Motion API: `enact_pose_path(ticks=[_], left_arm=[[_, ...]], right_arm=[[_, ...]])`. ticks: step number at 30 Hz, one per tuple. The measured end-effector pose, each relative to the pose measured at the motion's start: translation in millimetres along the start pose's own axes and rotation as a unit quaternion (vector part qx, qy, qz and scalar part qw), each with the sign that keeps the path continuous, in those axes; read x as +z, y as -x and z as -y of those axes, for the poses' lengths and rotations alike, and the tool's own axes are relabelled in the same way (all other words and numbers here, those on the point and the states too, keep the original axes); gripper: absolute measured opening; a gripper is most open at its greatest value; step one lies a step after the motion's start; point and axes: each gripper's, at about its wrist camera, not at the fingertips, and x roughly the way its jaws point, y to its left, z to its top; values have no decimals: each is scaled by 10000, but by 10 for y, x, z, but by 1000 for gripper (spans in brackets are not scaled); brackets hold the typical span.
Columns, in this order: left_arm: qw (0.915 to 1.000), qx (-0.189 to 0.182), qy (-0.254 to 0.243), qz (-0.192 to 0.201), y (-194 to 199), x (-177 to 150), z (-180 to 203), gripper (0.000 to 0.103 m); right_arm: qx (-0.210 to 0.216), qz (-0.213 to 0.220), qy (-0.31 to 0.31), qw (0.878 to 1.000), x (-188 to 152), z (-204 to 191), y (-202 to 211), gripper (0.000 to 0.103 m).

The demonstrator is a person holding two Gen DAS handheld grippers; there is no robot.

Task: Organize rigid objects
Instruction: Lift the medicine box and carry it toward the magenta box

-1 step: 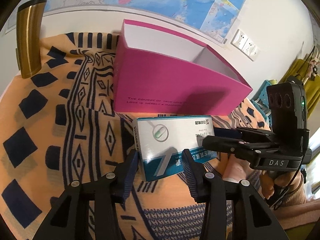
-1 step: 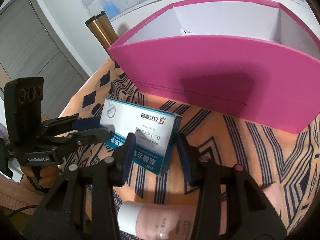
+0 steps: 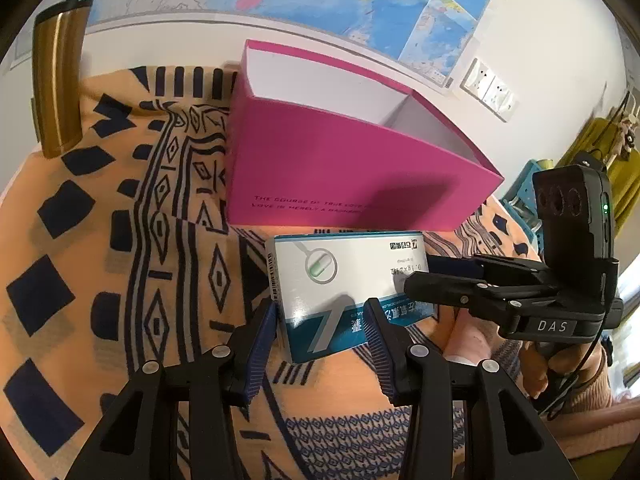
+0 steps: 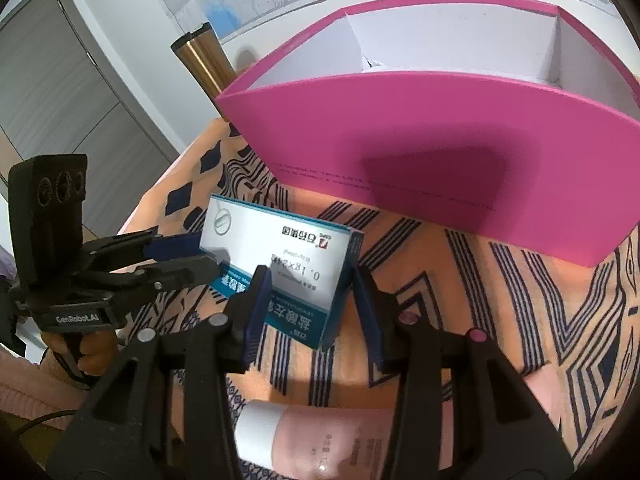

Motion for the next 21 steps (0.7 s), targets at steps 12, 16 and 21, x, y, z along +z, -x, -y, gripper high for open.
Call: enact_pose_path(ticks=[12,16,21], left_arm=[[9997,-78,-168,185,122,51,127,44],[9993,-98,-235,269,161,78,172,44],[9989,-134,-294,345,190,116,208,44]], right_arm=[[-47,208,43,9998,21,-33,194,45],[-65,313,68,9995,42,-48,269,45],[-102,394,84,9991,52,-53,331,45]])
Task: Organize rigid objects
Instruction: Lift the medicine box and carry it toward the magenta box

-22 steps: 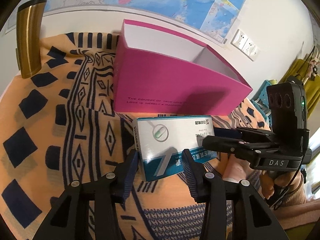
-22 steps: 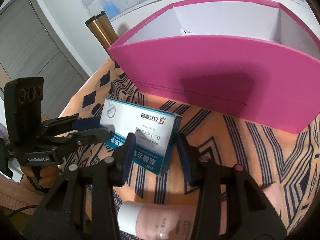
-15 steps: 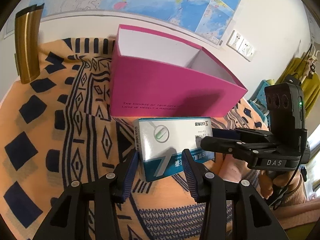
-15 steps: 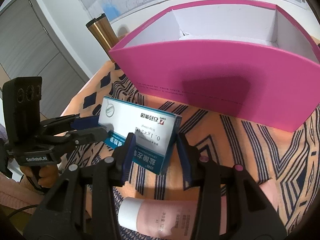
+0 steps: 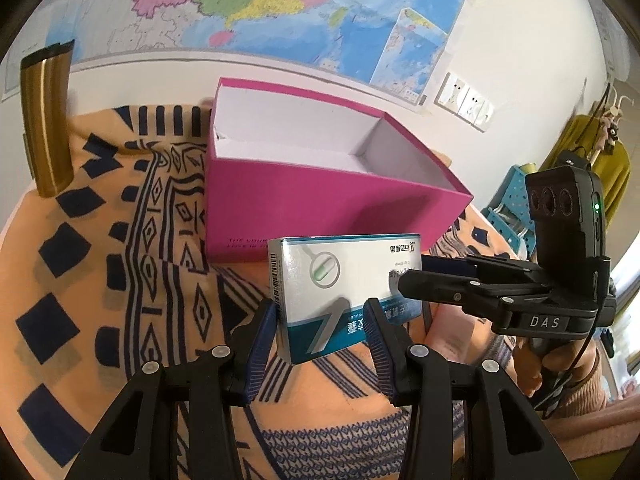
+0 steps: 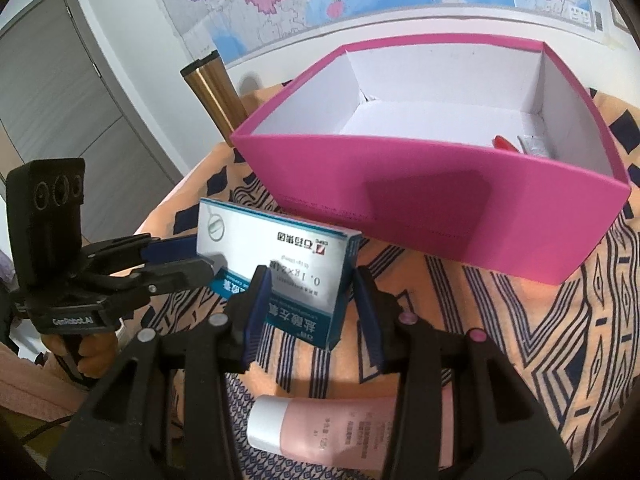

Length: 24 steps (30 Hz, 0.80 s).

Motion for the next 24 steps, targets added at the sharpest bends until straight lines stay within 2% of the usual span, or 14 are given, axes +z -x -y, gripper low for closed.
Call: enact_pose_path(ticks=[24], left_arm=[[9994,-82,-259,229,36,210,143,44]], right_arm=[[-70,452,139,9989,186,-20,319,45]])
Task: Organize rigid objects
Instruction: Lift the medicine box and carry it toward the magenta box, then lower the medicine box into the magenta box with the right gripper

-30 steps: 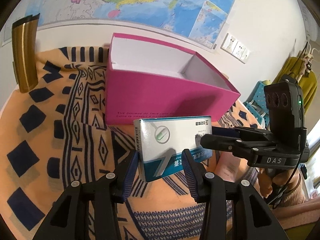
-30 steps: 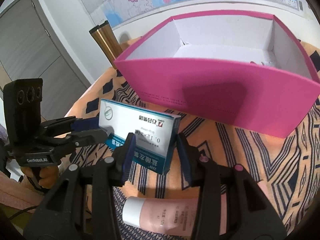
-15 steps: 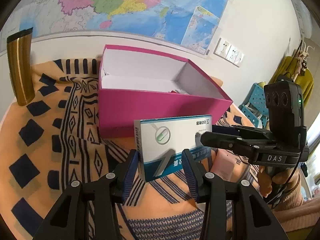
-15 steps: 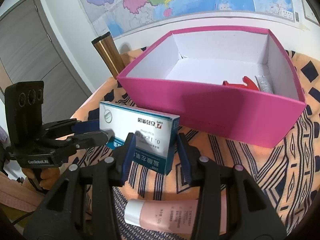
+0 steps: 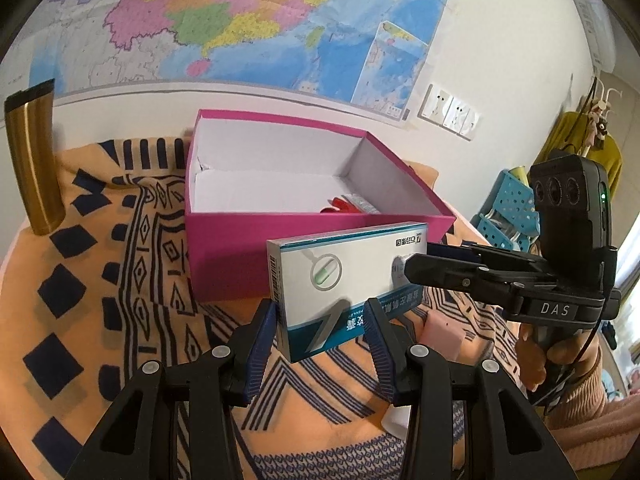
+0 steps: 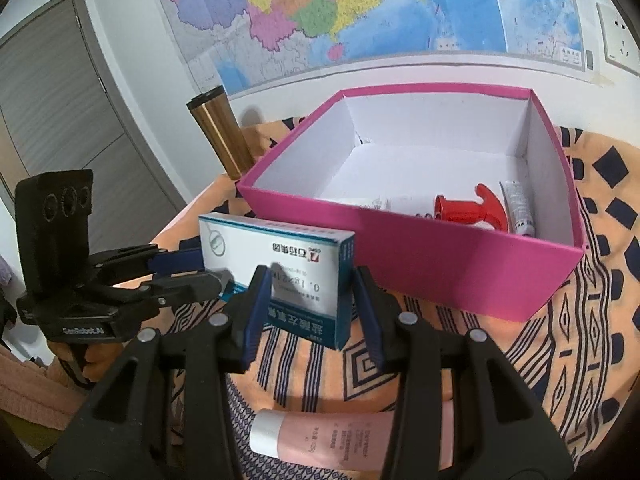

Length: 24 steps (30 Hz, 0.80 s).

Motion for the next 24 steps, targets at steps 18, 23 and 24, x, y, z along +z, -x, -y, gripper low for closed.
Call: enact_pose_path(ticks=[18,23,24], left_arm=[[9997,-47,-180,163,26,215,31,44],[9997,-32,-177,166,4,275,20,44],[9997,-32,-172,162,-1,284,15,44]], right_arm=[[-63,262,110,9996,205,8,104,45],[-35,338,111,9994,267,16,129,45],[-43,349,125,9993,276,13,133,45]])
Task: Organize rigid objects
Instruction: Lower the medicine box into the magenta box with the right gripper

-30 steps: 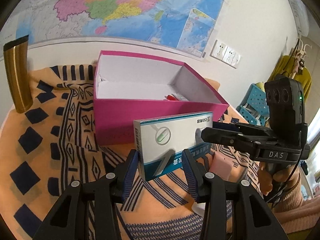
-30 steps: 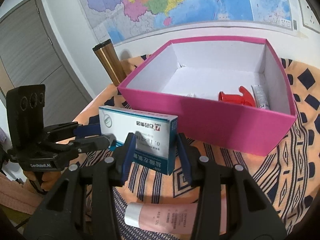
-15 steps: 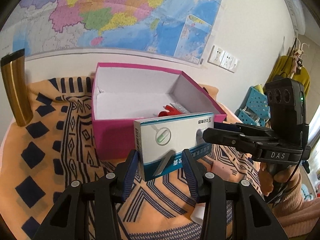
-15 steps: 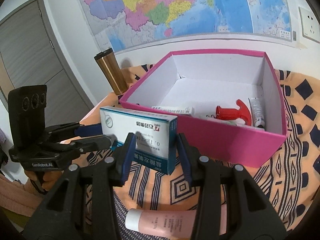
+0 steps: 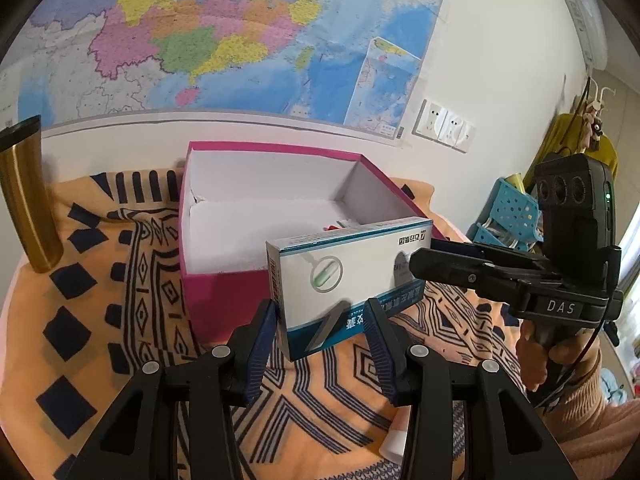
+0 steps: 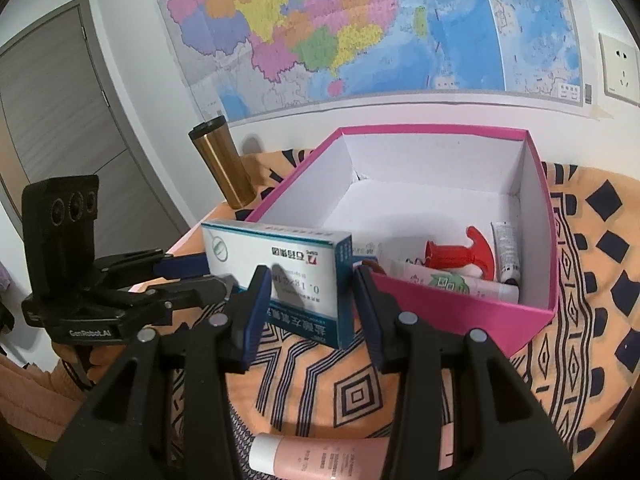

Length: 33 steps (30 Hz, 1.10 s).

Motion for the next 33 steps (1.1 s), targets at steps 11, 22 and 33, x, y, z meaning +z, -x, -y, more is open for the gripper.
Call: enact_pose_path(ticks=[11,22,33], left_arm=[[9997,110,-156,169,39,129,17,44],[9989,333,-246,232,-31,278,-5,44],[9986,434,-206,224,-128,419,-105,44]], right_arm=[[55,127,8,9999,131,17,-5,45],[52,209,18,9998,280,70,-95,45],[35,150,-86,9998,393,187,-297,45]])
